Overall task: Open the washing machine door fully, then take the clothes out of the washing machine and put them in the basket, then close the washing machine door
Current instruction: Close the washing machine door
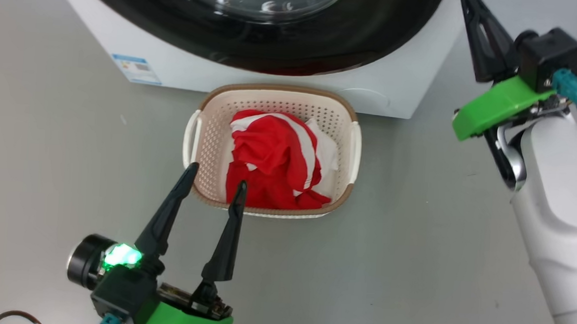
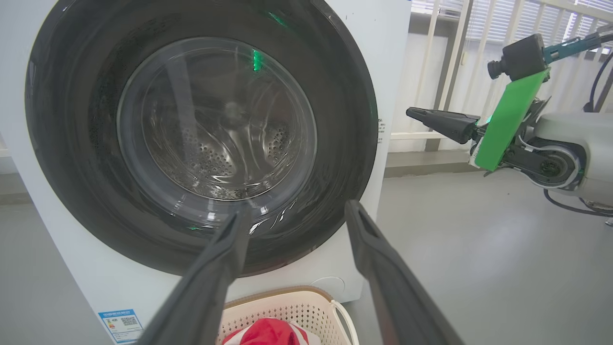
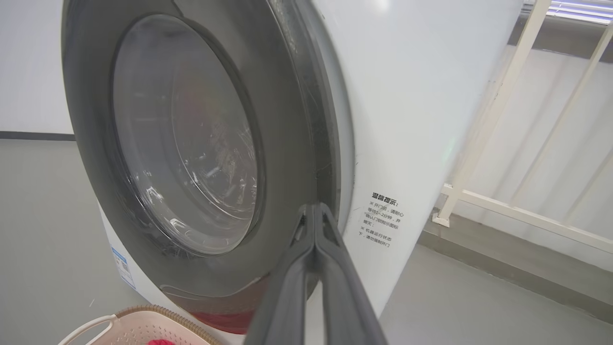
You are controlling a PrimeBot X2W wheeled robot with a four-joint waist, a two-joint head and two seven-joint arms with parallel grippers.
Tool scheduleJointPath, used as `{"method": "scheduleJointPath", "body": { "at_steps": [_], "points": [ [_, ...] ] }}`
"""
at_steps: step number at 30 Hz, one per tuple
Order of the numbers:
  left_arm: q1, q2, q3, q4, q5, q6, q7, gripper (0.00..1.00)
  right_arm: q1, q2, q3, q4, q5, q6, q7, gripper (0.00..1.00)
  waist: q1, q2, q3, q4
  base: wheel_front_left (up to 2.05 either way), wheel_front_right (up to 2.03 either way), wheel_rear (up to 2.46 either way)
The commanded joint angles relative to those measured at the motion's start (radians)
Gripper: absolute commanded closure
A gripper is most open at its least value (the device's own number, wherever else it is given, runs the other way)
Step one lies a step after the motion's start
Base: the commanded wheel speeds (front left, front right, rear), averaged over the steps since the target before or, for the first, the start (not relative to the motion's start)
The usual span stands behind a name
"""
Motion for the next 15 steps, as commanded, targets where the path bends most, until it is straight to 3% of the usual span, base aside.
{"method": "scheduleJointPath", "body": {
  "at_steps": [1, 8, 10, 15],
  "points": [
    [0.01, 0.007, 0.038, -0.021, -0.008, 0.008, -0.008, 0.0, 0.022, 0.014, 0.013, -0.035, 0.009, -0.001, -0.002, 0.89, 0.0, -0.0001, -0.018, -0.024, 0.0, 0.0, 0.0],
    [0.019, 0.002, 0.059, -0.011, -0.032, 0.026, -0.008, 0.0, 0.149, 0.019, 0.0, -0.139, 0.011, -0.001, -0.002, 0.54, 0.0, -0.0001, -0.047, -0.073, 0.0, 0.0, 0.0],
    [0.023, 0.002, 0.062, -0.008, -0.035, 0.03, -0.008, 0.0, 0.188, 0.021, -0.01, -0.172, 0.008, -0.001, -0.002, 0.31, 0.0, -0.0001, -0.054, -0.089, 0.0, 0.0, 0.0],
    [0.033, 0.002, 0.07, -0.002, -0.049, 0.039, -0.008, 0.0, 0.294, 0.039, -0.044, -0.257, 0.005, -0.001, 0.009, 0.24, 0.0, -0.0001, -0.079, -0.124, 0.0, 0.0, 0.0]
  ]
}}
